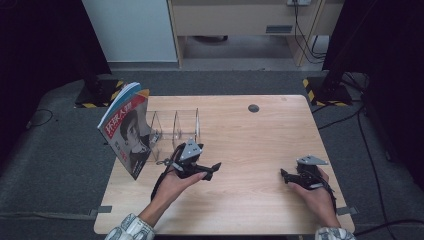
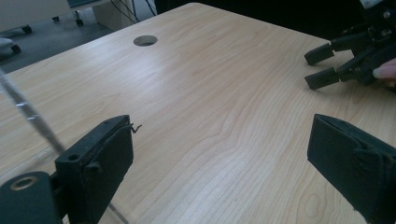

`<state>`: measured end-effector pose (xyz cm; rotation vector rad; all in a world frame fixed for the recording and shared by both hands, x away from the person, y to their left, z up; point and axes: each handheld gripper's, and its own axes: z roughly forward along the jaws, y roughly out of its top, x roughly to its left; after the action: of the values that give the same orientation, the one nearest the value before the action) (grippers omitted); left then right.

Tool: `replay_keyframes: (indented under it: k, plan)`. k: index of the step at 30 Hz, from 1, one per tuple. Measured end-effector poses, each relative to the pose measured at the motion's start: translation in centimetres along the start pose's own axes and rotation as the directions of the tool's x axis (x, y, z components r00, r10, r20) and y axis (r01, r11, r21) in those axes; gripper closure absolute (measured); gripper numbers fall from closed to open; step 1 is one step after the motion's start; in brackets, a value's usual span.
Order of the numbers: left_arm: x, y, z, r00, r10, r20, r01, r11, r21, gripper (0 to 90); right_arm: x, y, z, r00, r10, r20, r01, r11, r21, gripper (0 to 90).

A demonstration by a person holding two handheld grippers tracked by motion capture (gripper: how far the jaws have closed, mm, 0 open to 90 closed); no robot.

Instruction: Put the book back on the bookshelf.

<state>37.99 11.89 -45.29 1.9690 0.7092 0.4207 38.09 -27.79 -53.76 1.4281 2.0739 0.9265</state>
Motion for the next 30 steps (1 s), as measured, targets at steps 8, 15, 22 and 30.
replay_keyframes:
  k: [8, 15, 22, 30]
  plan:
    - [-1.2, -0.5, 1.5, 0.9998, 0.016, 0.016, -0.016, 0.9995, 0.027, 6.5, 0.0, 0.0, 0.0, 1.0000, 0.000, -0.004, 0.000, 1.000, 0.003, 24.0]
    - [-2.4, -1.1, 3.2, 0.9986, 0.033, 0.040, -0.036, 0.9971, 0.067, 6.5, 0.0, 0.0, 0.0, 1.0000, -0.002, -0.004, 0.002, 1.000, 0.003, 23.7]
    - [-3.1, -1.4, 4.5, 0.9973, 0.041, 0.061, -0.046, 0.9943, 0.096, 6.7, 0.0, 0.0, 0.0, 1.0000, -0.001, -0.004, 0.001, 1.000, 0.003, 23.6]
    - [-3.8, -1.8, 5.7, 0.9961, 0.036, 0.081, -0.046, 0.9911, 0.125, 7.1, 0.0, 0.0, 0.0, 1.0000, -0.002, -0.004, 0.002, 1.000, 0.003, 23.5]
